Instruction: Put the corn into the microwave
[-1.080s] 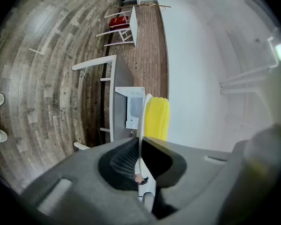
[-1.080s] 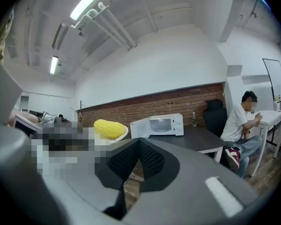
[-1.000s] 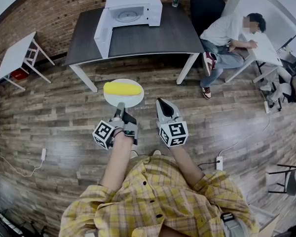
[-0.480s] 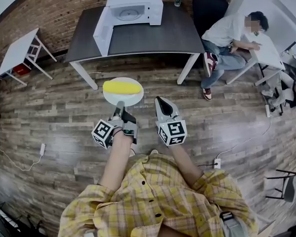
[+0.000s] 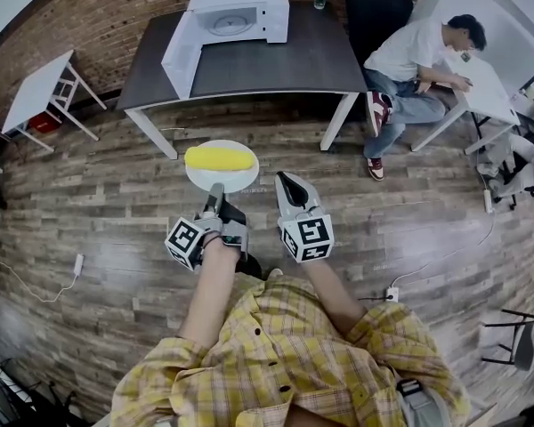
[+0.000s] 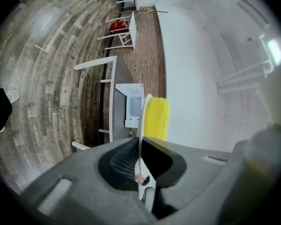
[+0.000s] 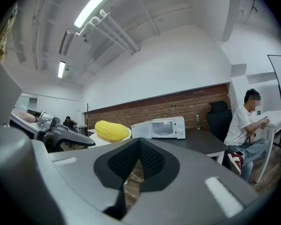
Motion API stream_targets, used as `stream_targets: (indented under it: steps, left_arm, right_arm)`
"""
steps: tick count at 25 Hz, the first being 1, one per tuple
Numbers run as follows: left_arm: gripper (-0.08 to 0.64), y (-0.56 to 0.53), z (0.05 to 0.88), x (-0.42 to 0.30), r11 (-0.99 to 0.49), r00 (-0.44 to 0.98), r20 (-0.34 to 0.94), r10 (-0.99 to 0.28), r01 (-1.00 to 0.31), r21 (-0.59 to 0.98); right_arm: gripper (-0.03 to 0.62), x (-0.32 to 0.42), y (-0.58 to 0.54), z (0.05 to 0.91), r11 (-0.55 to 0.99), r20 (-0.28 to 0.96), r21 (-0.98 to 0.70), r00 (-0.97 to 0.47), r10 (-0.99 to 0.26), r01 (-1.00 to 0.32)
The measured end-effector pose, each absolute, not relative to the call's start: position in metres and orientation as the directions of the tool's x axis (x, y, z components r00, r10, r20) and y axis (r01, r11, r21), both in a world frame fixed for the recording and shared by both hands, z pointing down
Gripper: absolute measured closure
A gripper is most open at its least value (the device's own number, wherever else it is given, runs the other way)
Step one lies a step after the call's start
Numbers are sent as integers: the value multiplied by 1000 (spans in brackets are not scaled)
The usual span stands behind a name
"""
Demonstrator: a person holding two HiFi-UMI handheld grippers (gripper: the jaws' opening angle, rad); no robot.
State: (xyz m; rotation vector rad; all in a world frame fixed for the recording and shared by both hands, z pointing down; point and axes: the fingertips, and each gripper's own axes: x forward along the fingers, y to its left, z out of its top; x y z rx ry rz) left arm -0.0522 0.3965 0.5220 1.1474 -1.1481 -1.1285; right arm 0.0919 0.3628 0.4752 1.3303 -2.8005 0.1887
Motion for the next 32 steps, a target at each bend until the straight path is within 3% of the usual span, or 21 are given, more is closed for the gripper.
stream_targets:
  steps: [12,32]
  left_arm:
    - [545,354,540,-36,99,93,91,-991,83,992]
    - [545,108,525,-105,121,138,110,-984,77,990]
  right_arm:
    - [589,109,317,493,605,111,-104,-613,-782,-790]
    - [589,43,85,478,557,132,-111,-568,-813,-823]
